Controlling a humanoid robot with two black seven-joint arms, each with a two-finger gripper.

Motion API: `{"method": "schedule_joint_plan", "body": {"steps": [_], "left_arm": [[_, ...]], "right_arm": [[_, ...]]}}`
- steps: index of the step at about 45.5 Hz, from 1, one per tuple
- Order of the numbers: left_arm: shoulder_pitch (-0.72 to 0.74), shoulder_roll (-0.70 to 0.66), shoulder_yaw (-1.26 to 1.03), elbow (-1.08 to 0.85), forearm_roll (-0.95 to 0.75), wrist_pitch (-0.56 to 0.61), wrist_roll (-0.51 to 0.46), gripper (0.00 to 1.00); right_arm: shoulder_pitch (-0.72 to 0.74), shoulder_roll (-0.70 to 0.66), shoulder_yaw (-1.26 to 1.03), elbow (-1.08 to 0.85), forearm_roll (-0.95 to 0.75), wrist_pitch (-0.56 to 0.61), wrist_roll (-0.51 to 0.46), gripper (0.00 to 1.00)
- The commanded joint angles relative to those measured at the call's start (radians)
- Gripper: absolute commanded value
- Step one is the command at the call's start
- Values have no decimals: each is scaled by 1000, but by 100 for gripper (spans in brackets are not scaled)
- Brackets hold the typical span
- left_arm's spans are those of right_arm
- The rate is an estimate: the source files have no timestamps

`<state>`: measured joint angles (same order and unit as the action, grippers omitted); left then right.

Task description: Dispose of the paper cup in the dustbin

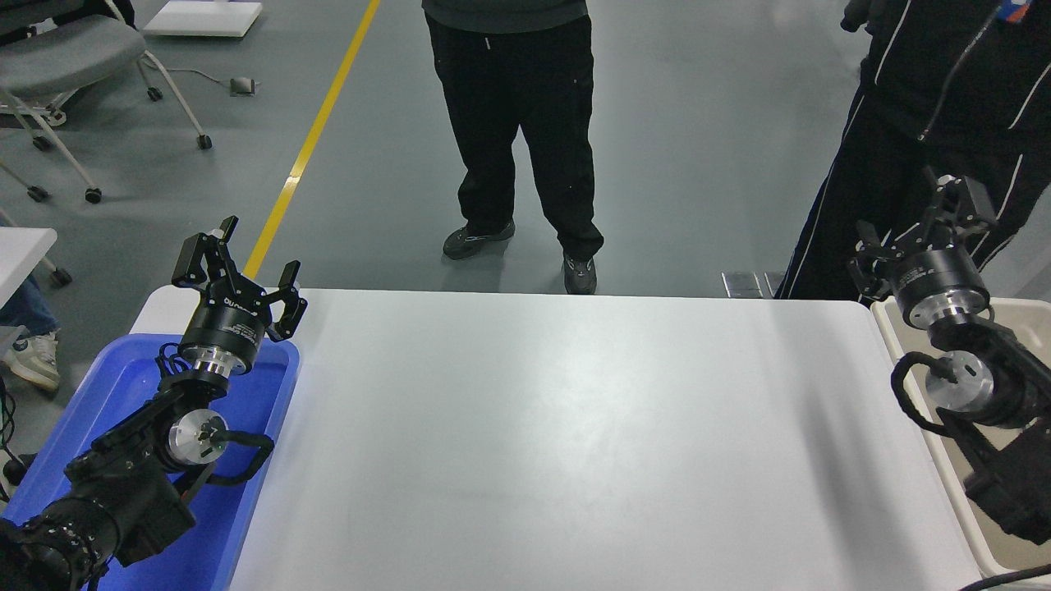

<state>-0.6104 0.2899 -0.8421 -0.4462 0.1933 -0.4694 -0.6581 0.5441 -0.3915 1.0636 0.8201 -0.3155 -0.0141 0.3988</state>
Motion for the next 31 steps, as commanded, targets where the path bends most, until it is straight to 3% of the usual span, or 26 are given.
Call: {"method": "schedule_joint_plan", "body": {"steps": [1,31], "left_arm": [[0,0,0,0,0,0,0,100],[0,0,0,1,0,0,0,100]], "right_arm": [[-55,23,13,11,-40,13,46,100],[-62,33,-33,-26,-42,22,51,100]]}}
